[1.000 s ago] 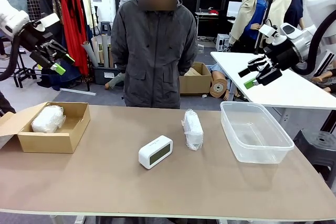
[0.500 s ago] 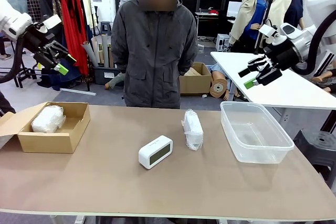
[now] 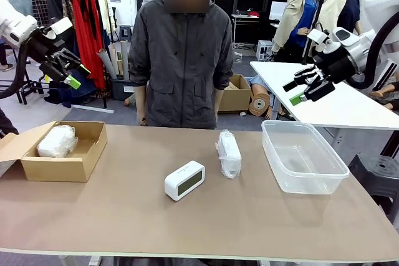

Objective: Separate and place wrapped and unwrapped clocks.
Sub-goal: Pick up the Digital clock indicated by the person.

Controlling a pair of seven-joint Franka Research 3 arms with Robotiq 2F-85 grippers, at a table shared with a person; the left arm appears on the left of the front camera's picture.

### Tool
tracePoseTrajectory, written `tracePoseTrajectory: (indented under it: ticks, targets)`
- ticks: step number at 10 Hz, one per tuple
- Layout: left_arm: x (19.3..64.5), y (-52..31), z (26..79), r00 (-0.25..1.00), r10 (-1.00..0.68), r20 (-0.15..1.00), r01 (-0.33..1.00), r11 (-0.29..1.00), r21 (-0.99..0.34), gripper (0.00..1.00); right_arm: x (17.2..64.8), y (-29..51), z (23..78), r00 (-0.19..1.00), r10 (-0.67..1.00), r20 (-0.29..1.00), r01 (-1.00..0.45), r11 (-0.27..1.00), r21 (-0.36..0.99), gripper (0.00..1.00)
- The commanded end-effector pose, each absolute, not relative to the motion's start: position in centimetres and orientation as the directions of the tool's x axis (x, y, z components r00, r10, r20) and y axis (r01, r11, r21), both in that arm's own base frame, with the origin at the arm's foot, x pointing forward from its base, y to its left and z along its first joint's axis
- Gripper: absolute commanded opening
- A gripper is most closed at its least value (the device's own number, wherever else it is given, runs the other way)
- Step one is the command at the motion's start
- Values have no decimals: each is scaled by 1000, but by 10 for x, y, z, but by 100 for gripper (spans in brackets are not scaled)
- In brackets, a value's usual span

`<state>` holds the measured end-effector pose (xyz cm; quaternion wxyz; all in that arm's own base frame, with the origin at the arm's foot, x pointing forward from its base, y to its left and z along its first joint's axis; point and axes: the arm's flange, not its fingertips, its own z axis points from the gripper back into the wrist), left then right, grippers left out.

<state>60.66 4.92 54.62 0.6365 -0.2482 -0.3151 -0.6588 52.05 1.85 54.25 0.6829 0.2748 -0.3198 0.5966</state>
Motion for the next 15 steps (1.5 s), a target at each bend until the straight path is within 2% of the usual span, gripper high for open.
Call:
tracePoseTrajectory:
  ticks: [1, 15]
  targets:
    - [604, 50, 547, -61, -680, 731, 996, 8, 91, 100, 519, 19, 543, 82, 640, 764, -990, 138, -10, 100]
    - [604, 50, 547, -61, -680, 731, 996, 8, 91, 100, 519, 19, 543, 82, 640, 764, -990, 138, -10, 100]
